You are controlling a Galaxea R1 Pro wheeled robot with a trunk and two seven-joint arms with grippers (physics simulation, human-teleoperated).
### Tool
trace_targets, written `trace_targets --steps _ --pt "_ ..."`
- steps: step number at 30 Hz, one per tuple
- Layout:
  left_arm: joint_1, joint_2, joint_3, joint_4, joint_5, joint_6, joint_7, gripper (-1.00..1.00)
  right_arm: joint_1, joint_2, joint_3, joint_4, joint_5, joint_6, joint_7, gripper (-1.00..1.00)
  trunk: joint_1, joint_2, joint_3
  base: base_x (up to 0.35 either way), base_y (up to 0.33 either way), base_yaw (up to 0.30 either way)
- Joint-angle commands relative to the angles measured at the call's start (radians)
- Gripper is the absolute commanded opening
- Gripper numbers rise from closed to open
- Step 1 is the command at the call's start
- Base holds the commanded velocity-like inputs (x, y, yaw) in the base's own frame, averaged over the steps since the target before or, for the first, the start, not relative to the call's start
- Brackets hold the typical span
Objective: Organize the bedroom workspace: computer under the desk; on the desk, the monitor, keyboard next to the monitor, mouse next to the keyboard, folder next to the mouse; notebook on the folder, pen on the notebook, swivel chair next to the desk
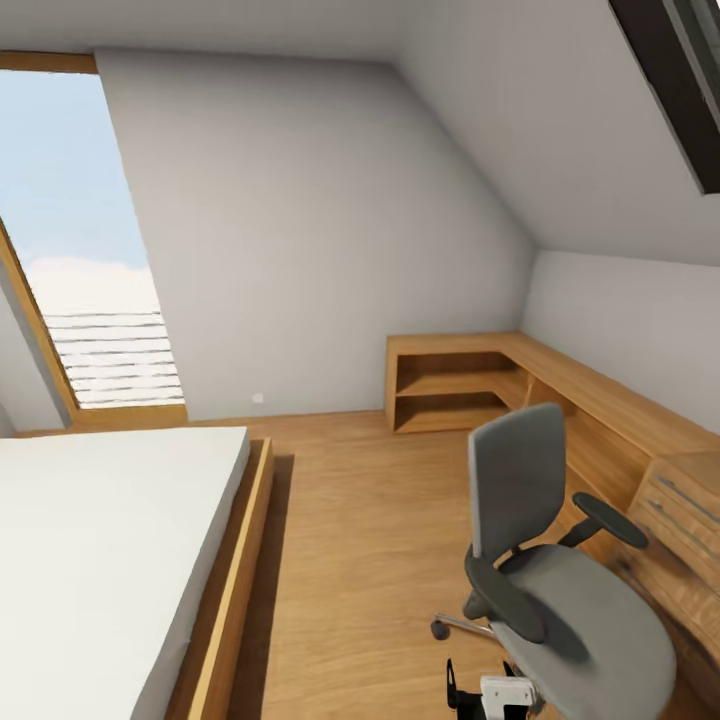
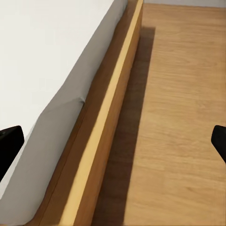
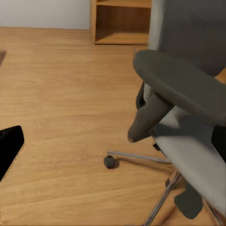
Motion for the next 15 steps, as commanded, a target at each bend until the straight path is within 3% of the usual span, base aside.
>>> trace_targets --steps 1,6,15 --pt "-0.001 0.001 -0.008 -0.001 0.002 -0.001 0.009 1.0 -0.001 0.002 0.008 0.001 -0.007 -0.003 -0.004 1.0 0.001 -0.001 -0.002 0.301 0.0 0.035" --pt "-0.001 0.001 -0.004 -0.001 0.002 -0.002 0.012 1.0 -0.001 0.01 0.007 0.003 -0.006 -0.006 -0.004 1.0 0.001 -0.001 -0.002 0.177 0.0 0.144" --pt "-0.001 0.0 -0.005 -0.001 0.004 -0.004 0.013 1.0 -0.001 0.011 0.007 0.003 -0.006 -0.006 -0.005 1.0 0.001 -0.001 -0.002 0.024 0.0 0.217"
